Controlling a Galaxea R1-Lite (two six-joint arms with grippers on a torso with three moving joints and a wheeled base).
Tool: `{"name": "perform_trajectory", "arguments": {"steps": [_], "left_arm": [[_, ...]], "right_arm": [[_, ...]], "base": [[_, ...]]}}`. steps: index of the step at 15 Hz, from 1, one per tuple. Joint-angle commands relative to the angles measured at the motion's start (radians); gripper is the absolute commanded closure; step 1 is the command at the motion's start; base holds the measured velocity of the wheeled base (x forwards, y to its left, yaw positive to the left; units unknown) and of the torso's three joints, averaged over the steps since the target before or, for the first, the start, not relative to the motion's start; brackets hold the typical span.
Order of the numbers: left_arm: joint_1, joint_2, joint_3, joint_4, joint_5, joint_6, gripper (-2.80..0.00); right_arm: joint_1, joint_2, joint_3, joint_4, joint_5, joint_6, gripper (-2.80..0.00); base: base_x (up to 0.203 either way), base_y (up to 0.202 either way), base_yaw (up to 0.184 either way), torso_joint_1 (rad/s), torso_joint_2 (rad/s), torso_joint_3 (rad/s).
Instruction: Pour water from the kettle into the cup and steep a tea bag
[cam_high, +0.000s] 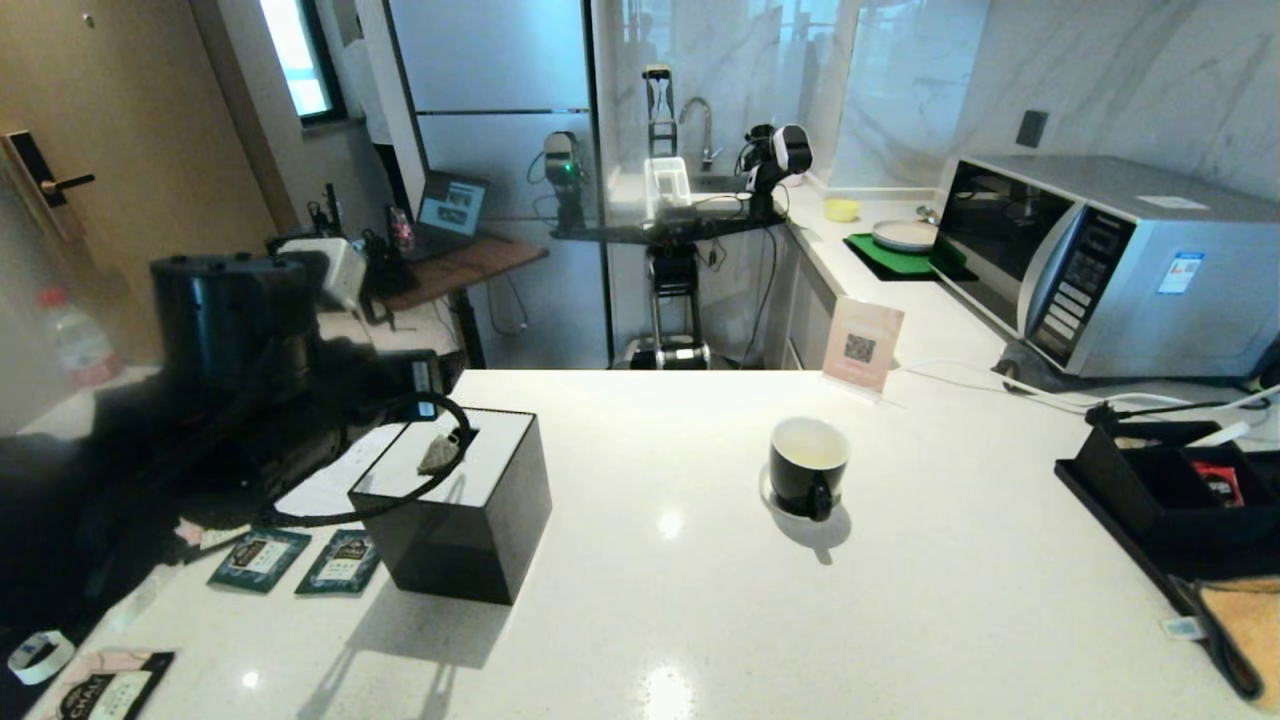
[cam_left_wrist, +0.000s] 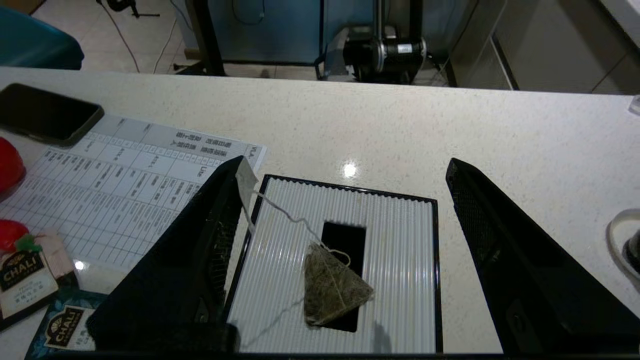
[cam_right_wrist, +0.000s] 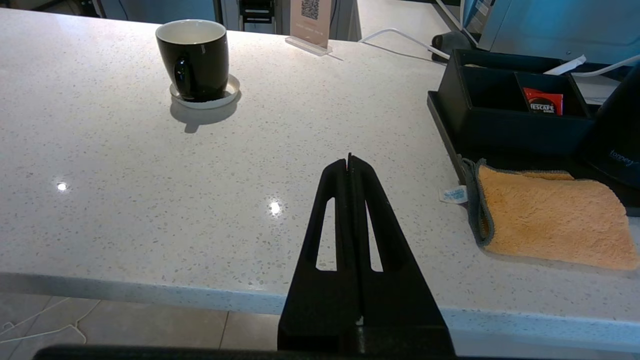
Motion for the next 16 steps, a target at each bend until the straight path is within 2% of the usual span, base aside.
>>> {"name": "perform_trajectory", "arguments": {"steps": [1,11,16], "left_arm": [[-0.001,0.004,0.007,-0.007,0.003,-0.001,-2.80],[-0.002,-0.061,-0.004,-0.011,0.003,0.004,-2.80],[-0.007,-0.085,-0.005,-0.012,-0.007,0.057,-2.80]], "right_arm": [[0.000,0.000,0.000,0.000,0.000,-0.001,0.00],[0.000,0.000,0.000,0.000,0.000,-0.001,0.00],[0.000,0.000,0.000,0.000,0.000,-0.001,0.00]], "base": [[0.000,0.000,0.000,0.000,0.00,0.000],[0.000,0.000,0.000,0.000,0.00,0.000],[0.000,0.000,0.000,0.000,0.00,0.000]]}}
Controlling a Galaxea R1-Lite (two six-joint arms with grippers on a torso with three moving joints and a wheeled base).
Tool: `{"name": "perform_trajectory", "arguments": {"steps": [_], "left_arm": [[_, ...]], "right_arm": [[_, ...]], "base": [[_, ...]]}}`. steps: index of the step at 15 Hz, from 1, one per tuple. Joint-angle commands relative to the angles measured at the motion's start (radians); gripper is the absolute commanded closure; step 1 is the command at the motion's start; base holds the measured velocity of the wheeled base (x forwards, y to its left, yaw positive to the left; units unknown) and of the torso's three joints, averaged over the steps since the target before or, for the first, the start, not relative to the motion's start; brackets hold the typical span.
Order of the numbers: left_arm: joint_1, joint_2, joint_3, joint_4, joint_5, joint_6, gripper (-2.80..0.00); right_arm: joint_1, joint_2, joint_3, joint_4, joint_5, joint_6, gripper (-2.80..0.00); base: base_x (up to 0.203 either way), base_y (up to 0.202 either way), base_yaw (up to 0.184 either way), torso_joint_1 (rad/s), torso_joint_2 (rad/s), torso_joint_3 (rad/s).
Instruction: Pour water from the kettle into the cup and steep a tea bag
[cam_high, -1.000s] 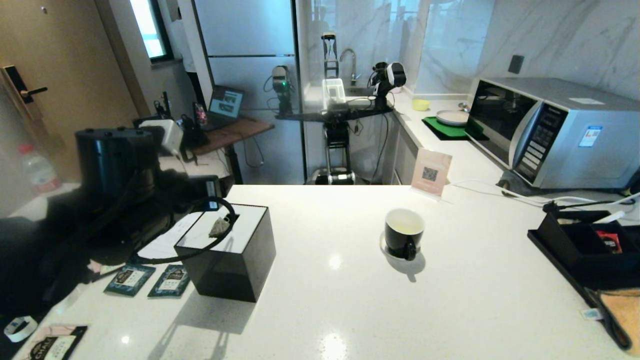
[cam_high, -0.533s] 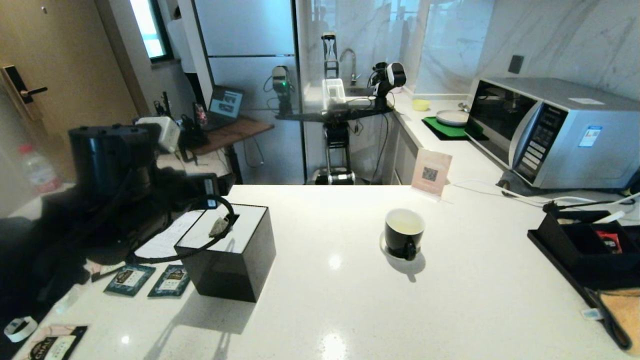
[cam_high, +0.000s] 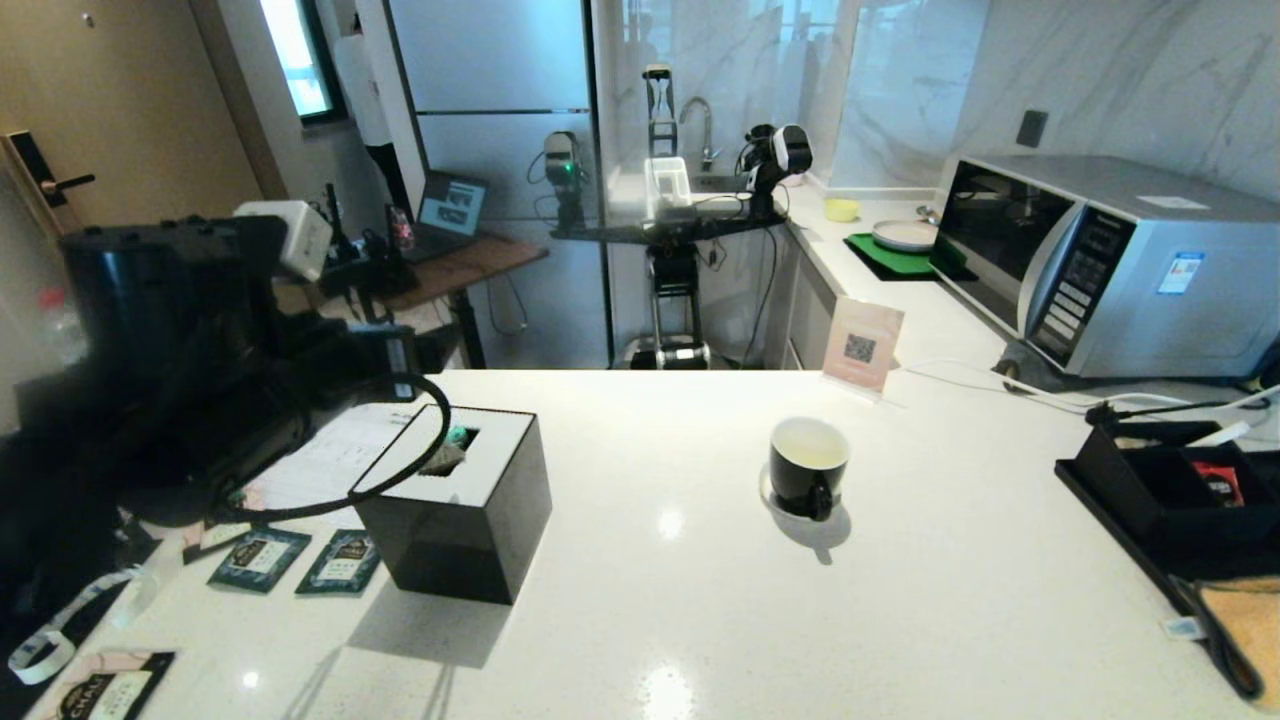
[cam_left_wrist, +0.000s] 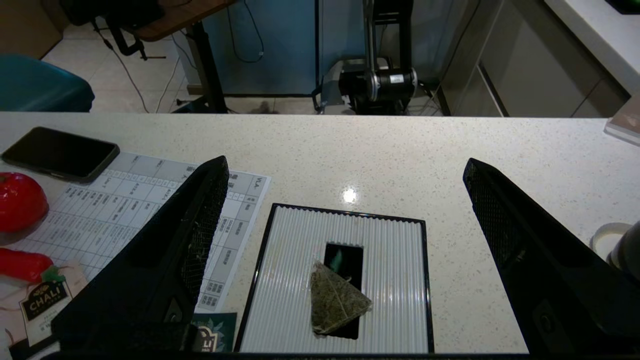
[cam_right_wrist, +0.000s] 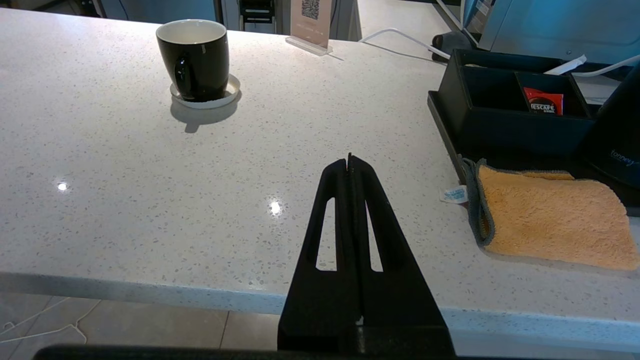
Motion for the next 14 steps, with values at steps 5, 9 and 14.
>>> {"name": "perform_trajectory", "arguments": {"steps": [5,9,14], "left_arm": [[-0.003,-0.018,0.019,-0.001,0.005,-0.001,-2.80],[-0.003,-0.017,0.032,-0.002,0.002,-0.001,0.00],[-0.006,-0.021,0.058,0.004,0.003,-0.003,0.00]], "right_arm": [[0.000,0.000,0.000,0.000,0.000,-0.001,0.00],[0.000,0.000,0.000,0.000,0.000,-0.001,0.00],[0.000,0.000,0.000,0.000,0.000,-0.001,0.00]], "base": [[0.000,0.000,0.000,0.000,0.00,0.000],[0.000,0.000,0.000,0.000,0.00,0.000],[0.000,0.000,0.000,0.000,0.00,0.000]]}}
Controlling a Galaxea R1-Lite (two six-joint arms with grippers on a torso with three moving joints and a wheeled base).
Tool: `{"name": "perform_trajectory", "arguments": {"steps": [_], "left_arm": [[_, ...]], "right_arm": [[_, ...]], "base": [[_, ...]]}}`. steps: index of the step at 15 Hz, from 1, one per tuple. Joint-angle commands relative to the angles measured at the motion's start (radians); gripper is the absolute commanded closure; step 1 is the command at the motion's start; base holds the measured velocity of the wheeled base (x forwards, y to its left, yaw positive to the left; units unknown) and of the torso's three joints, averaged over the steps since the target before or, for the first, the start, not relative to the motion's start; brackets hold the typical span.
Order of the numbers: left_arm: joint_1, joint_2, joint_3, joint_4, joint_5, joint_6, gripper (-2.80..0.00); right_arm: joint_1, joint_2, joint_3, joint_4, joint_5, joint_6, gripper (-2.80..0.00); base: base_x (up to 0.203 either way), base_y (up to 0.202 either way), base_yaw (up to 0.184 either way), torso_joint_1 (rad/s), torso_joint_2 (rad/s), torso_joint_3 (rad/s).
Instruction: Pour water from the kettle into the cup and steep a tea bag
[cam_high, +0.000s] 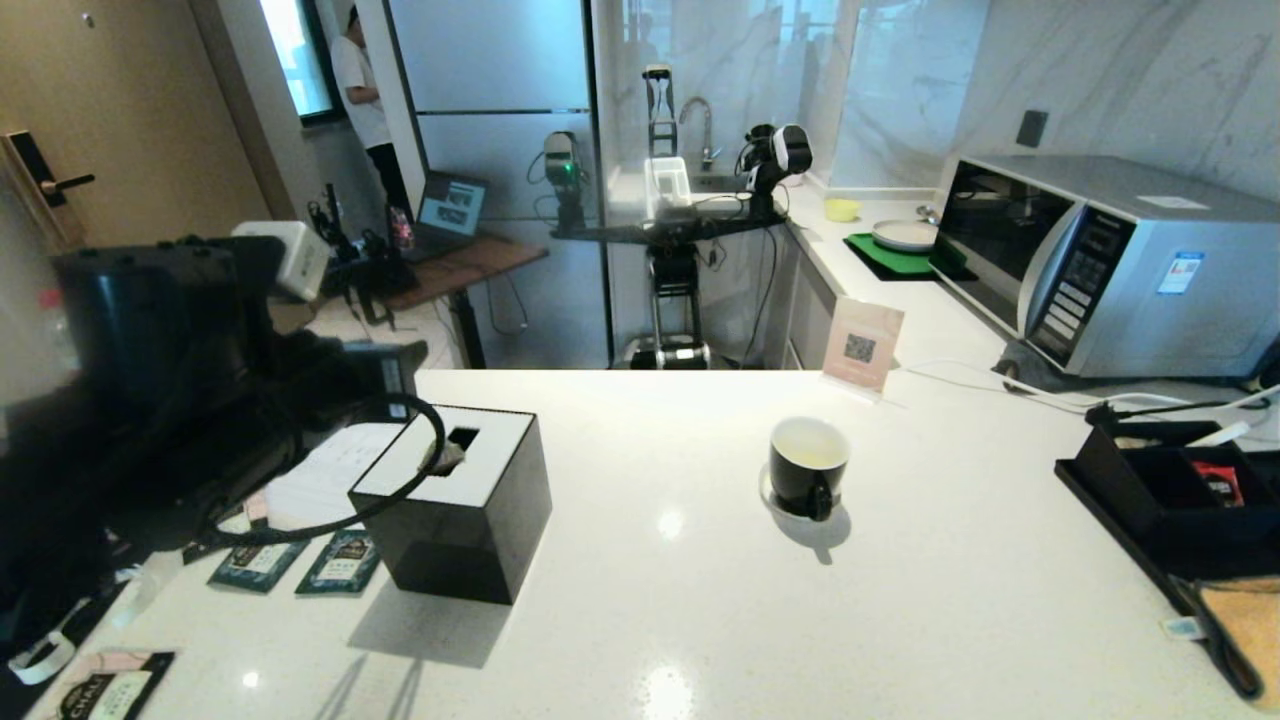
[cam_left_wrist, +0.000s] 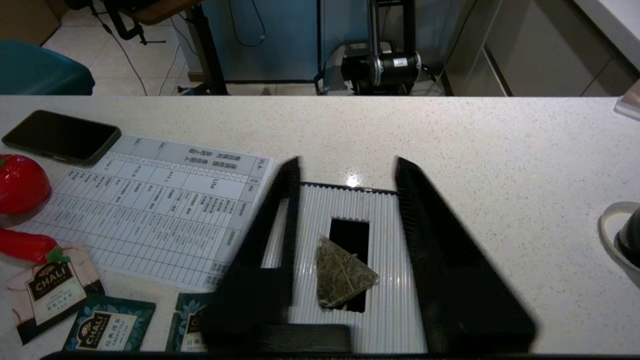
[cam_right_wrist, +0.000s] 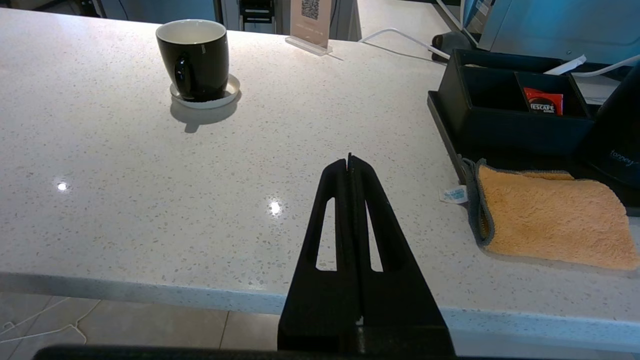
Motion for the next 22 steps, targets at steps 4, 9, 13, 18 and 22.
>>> {"name": "perform_trajectory", "arguments": {"steps": [4,9,13,18,22], "left_arm": [[-0.003,-0.005,0.055,0.012,0.002,-0.003,0.00],[0.005,0.015,0.102,0.039,-0.004,-0.007,0.00],[0.006,0.018,0.096,0.130,-0.007,-0.013,0.00],[0.043,0.050,0.061,0.189,-0.030,-0.013,0.00],[0.051,0.068,-0.011,0.287,-0.058,-0.013,0.00]], "right_arm": [[0.000,0.001,0.000,0.000,0.000,-0.001,0.00],[0.000,0.001,0.000,0.000,0.000,-0.001,0.00],[0.000,0.001,0.000,0.000,0.000,-0.001,0.00],[0.000,0.001,0.000,0.000,0.000,-0.001,0.00],[0.000,0.001,0.000,0.000,0.000,-0.001,0.00]], "base": [[0.000,0.000,0.000,0.000,0.00,0.000],[0.000,0.000,0.000,0.000,0.00,0.000],[0.000,0.000,0.000,0.000,0.00,0.000],[0.000,0.000,0.000,0.000,0.00,0.000],[0.000,0.000,0.000,0.000,0.00,0.000]]}}
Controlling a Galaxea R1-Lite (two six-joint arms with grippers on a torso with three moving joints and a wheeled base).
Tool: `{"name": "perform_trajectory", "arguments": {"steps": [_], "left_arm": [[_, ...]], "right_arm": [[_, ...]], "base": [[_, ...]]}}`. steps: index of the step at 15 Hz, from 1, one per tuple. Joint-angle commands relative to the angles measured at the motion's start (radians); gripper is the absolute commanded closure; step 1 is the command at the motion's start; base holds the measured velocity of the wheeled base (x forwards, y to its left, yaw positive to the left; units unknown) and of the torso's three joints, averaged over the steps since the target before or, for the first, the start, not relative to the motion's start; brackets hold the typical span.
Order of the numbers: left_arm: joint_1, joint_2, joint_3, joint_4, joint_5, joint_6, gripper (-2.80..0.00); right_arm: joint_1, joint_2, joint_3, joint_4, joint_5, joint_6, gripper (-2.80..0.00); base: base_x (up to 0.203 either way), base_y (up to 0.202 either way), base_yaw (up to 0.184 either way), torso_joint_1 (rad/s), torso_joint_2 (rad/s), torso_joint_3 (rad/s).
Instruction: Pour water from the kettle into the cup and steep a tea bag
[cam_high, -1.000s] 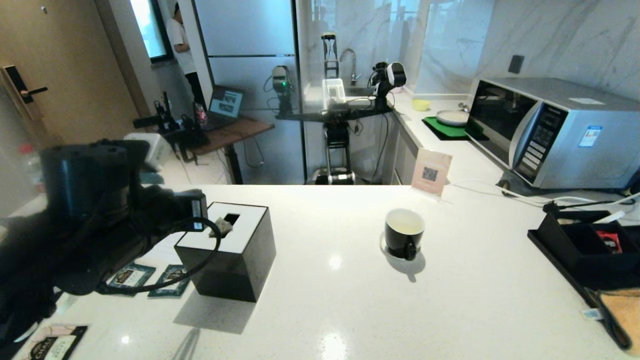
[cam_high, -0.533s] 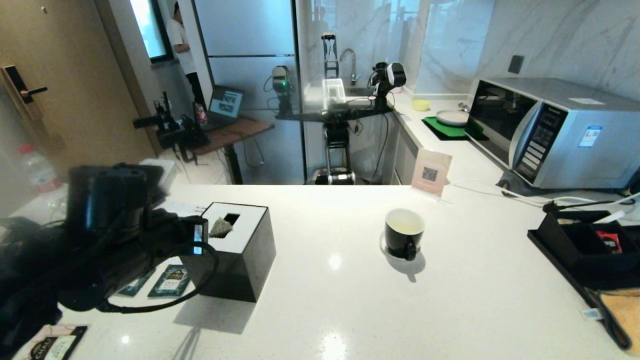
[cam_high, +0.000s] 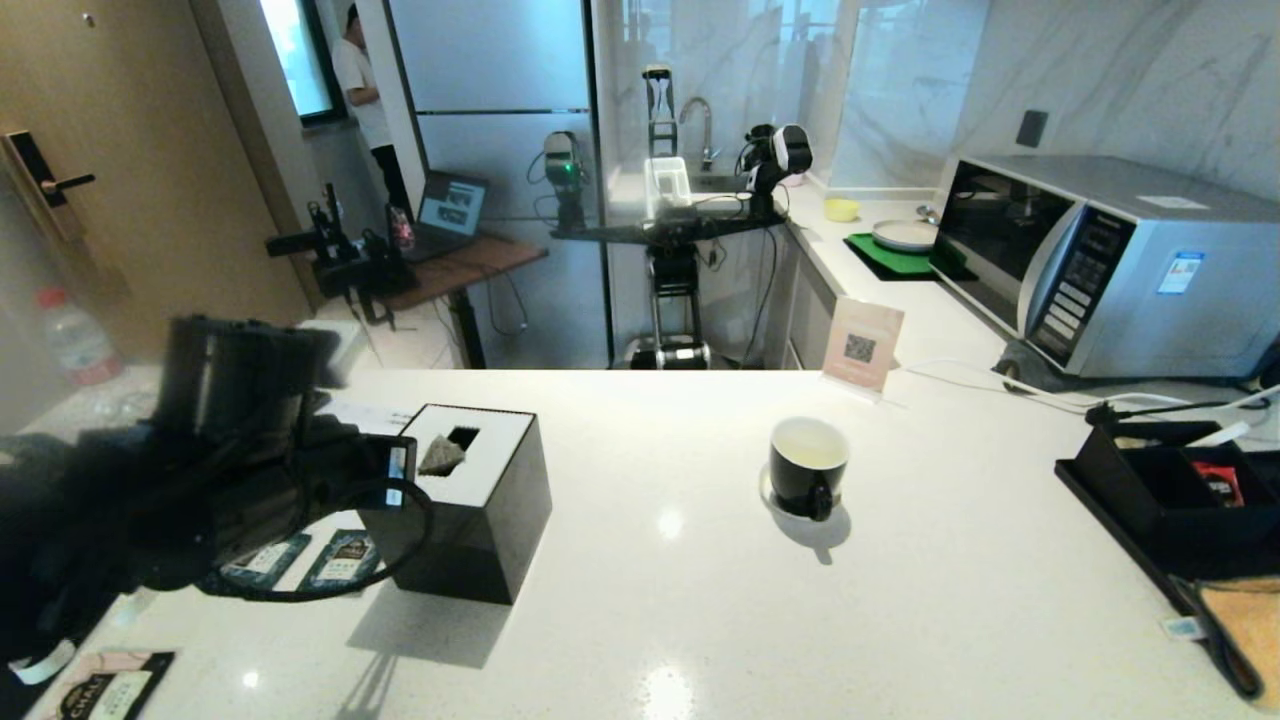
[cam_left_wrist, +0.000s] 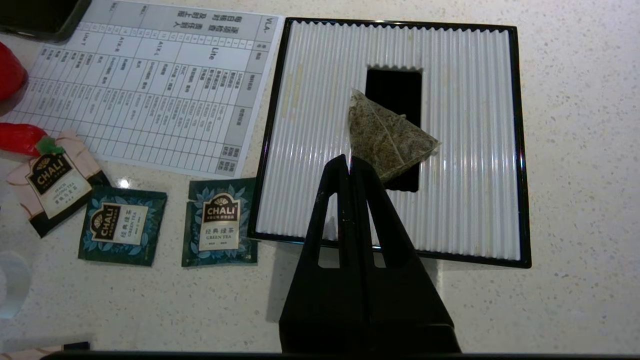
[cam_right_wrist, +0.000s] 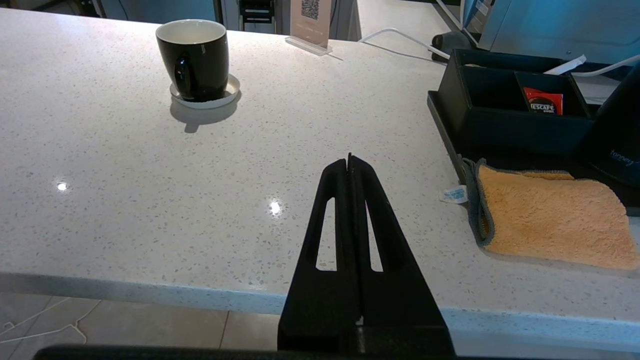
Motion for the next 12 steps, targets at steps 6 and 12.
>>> {"name": "perform_trajectory", "arguments": {"steps": [6,12], "left_arm": [[0.002,0.064,-0.131,0.091,-0.020,-0.002,0.00],[0.002,0.140,-0.258,0.205,-0.025,-0.068,0.00]], "right_arm": [[0.000,0.002,0.000,0.000,0.000,-0.001,0.00],[0.000,0.002,0.000,0.000,0.000,-0.001,0.00]], "base": [[0.000,0.000,0.000,0.000,0.00,0.000],[0.000,0.000,0.000,0.000,0.00,0.000]]}}
